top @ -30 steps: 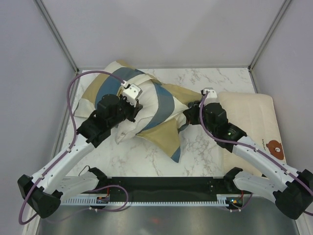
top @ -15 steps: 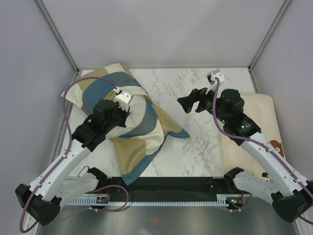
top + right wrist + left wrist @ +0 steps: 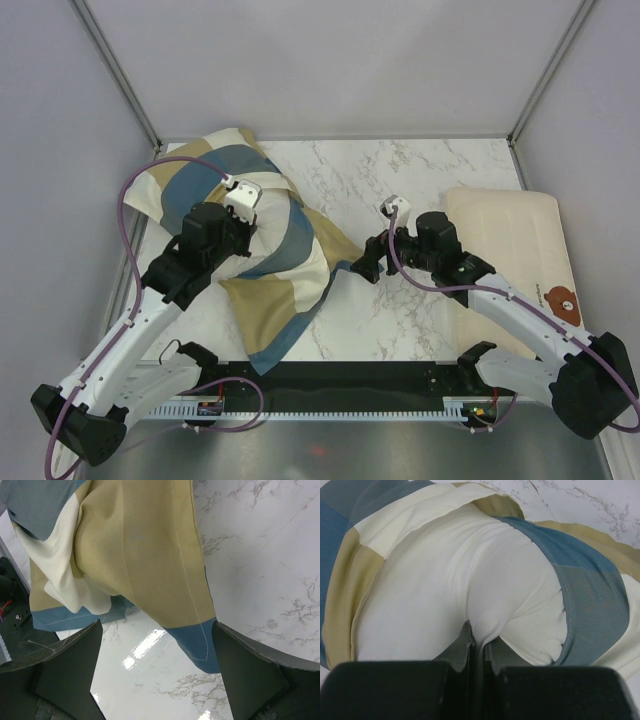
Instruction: Remove the pillowcase from the pillow
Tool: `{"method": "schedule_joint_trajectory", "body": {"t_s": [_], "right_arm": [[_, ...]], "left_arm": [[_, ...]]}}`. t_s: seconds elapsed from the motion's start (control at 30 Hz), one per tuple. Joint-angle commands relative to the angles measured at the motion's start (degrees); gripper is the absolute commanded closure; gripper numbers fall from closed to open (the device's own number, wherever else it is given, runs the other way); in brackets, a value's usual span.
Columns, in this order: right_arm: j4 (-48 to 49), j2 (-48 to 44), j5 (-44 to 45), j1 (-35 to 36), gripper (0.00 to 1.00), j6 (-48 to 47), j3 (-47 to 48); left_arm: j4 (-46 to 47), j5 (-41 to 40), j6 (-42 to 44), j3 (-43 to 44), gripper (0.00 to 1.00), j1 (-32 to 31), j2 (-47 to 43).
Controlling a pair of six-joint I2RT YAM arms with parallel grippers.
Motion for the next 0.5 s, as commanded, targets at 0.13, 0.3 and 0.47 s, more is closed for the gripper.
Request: {"method": "schedule_joint_trajectory", "body": {"t_s": [0.13,0.3,0.47], "right_arm": [[10.4,2.8,-4.2,1.1,0.02,-7.3,-1.7],[12.3,9.1,-5.2,3.2,0.03,-10.6,-0.3],[13.7,16.1,-1.5,5.5,0.19,-10.5,2.3]], "left_arm": [[4.8,-1.8,0.6,0.5,0.98,1.0,-1.1],[4.8,-1.1,0.6,0.3,0.98,1.1,-1.1],[5.0,-0.8,0.6,0.0,0.98,1.2,-1.3]]}}
